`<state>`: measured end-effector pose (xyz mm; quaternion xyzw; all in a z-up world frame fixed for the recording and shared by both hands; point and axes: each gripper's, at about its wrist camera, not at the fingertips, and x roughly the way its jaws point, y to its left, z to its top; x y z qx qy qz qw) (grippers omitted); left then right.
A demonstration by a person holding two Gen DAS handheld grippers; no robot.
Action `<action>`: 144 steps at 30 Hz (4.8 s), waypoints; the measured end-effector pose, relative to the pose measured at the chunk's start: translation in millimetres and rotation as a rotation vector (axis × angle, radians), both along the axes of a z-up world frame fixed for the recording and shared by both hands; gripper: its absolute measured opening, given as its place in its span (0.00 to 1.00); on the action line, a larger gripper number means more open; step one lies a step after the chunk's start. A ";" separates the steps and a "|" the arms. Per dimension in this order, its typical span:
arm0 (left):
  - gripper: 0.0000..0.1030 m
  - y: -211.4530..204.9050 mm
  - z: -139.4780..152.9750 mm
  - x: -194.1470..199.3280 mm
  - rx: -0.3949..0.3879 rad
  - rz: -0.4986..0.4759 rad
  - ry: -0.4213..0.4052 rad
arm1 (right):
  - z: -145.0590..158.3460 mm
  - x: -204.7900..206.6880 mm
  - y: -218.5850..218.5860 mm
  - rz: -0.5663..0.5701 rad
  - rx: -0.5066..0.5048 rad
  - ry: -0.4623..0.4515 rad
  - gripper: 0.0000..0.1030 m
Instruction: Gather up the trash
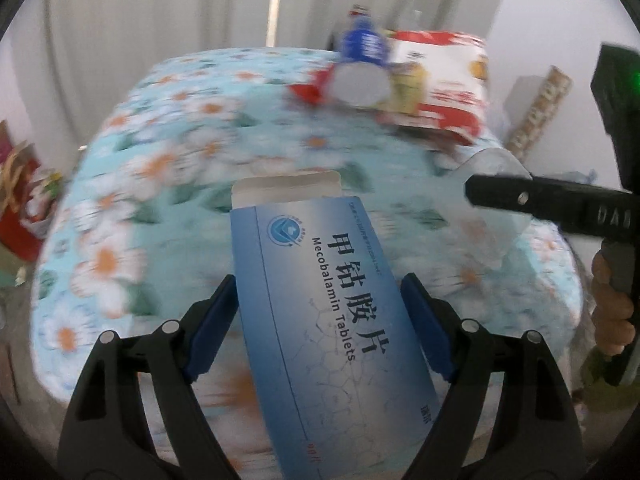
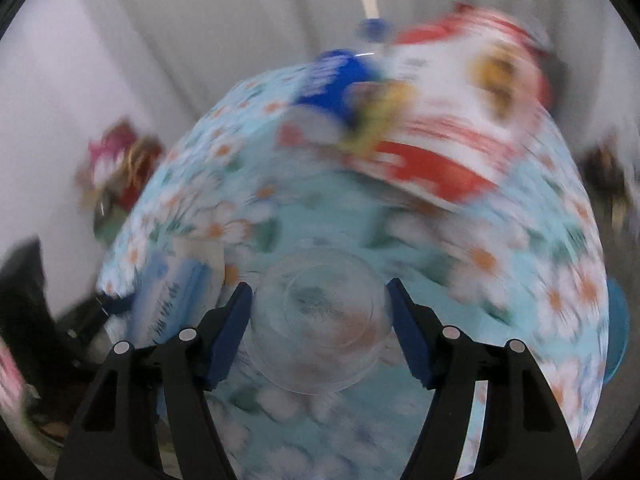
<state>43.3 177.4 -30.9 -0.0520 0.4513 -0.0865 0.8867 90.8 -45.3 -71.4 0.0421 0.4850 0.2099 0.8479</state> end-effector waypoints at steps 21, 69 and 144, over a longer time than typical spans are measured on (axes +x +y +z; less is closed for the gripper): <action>0.75 -79.5 -2.7 21.6 -0.007 -0.147 0.010 | -33.8 -13.8 -178.7 -0.336 0.429 0.083 0.78; 0.75 -83.3 -5.2 28.1 0.012 -0.161 0.023 | -8.5 -37.8 -173.4 -0.396 0.131 0.020 0.07; 0.72 -335.8 84.3 96.9 -0.088 -0.638 -0.080 | -20.2 -97.6 -405.8 -0.943 0.288 -0.077 0.07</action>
